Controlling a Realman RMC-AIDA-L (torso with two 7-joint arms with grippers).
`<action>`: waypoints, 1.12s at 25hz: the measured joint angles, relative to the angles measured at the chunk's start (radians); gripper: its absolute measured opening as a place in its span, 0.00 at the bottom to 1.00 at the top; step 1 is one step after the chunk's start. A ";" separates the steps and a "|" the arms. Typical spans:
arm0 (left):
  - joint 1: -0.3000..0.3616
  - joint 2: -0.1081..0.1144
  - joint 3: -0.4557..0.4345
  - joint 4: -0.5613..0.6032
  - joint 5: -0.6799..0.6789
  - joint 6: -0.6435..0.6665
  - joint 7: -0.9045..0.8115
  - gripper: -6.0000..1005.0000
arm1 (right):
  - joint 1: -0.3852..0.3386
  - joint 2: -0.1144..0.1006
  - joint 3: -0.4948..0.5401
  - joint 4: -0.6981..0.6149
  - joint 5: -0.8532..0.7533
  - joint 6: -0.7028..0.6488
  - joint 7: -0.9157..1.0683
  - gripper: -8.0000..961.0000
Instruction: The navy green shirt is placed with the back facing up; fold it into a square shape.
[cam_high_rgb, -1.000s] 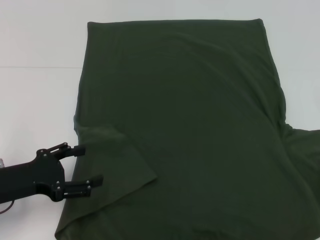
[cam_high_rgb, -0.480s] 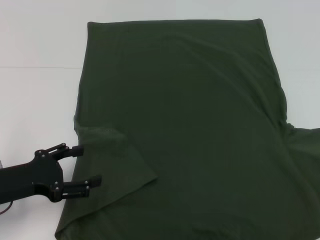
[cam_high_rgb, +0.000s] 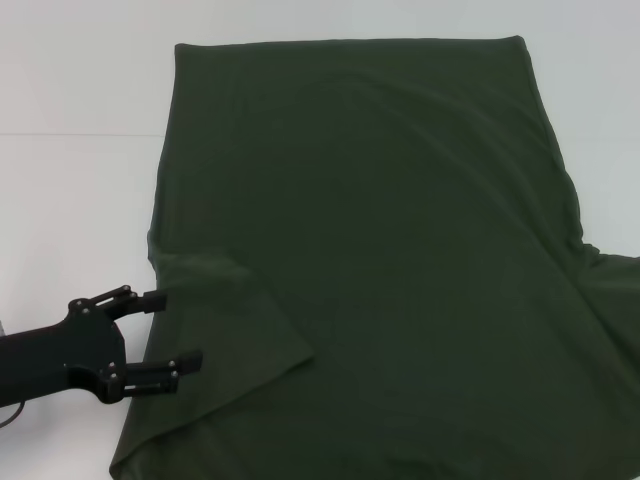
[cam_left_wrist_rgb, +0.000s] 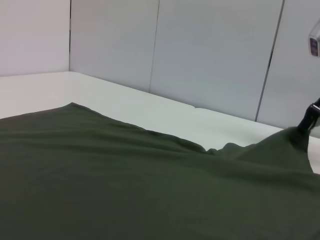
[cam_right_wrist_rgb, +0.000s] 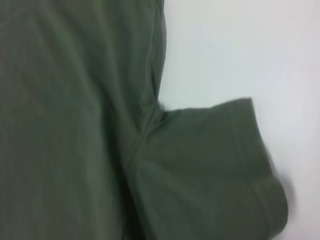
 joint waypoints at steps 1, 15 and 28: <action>0.000 0.000 0.000 0.000 0.000 0.000 0.000 0.93 | 0.001 0.000 0.000 -0.008 0.001 -0.001 0.002 0.03; -0.007 0.002 0.001 0.000 0.001 -0.003 0.000 0.93 | 0.018 -0.002 0.002 -0.094 0.032 -0.036 0.011 0.03; -0.004 0.001 0.000 -0.002 0.005 -0.003 0.002 0.93 | 0.058 0.018 -0.079 -0.097 0.043 -0.052 0.014 0.03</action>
